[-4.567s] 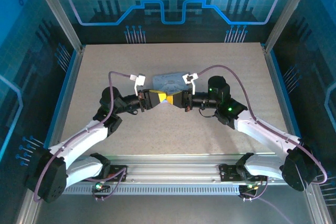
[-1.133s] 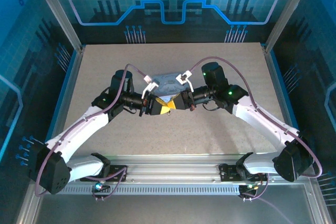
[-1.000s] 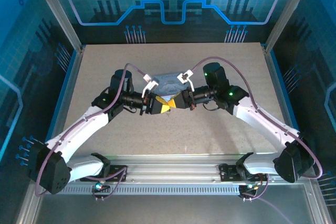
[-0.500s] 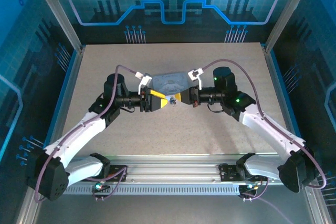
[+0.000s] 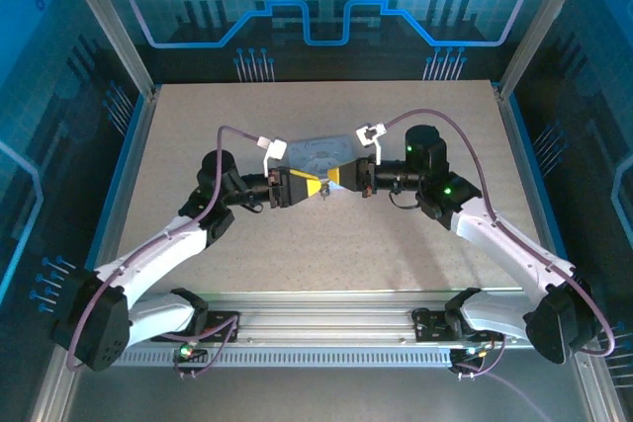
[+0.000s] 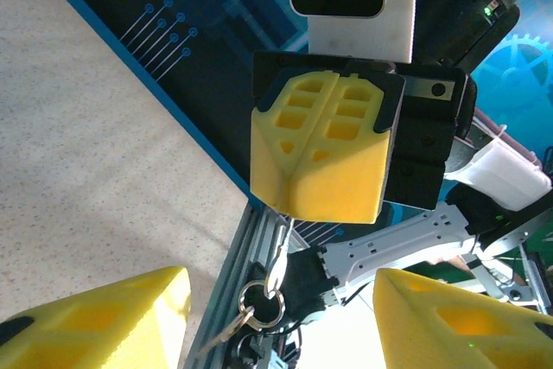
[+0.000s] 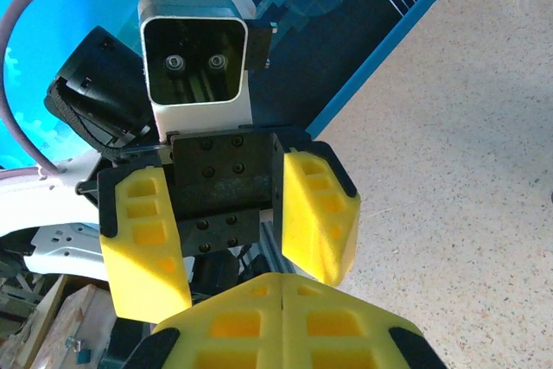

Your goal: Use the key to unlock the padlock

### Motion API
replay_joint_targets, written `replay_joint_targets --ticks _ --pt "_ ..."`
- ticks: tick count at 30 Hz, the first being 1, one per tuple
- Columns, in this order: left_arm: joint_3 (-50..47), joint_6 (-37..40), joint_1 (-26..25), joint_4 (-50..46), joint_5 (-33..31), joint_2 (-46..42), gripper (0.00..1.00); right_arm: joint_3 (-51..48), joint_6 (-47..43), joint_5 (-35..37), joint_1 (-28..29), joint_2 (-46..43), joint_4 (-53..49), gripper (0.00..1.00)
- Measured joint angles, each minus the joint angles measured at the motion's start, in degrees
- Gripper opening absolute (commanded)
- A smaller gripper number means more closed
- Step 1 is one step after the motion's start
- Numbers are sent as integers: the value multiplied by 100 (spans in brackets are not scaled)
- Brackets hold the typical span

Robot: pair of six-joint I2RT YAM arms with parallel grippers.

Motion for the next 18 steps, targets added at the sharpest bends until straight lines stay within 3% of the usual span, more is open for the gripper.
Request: replay_joint_targets --ticks 18 --pt "-142 -492 -170 892 59 398 49 -2 92 0 0 0 160 0"
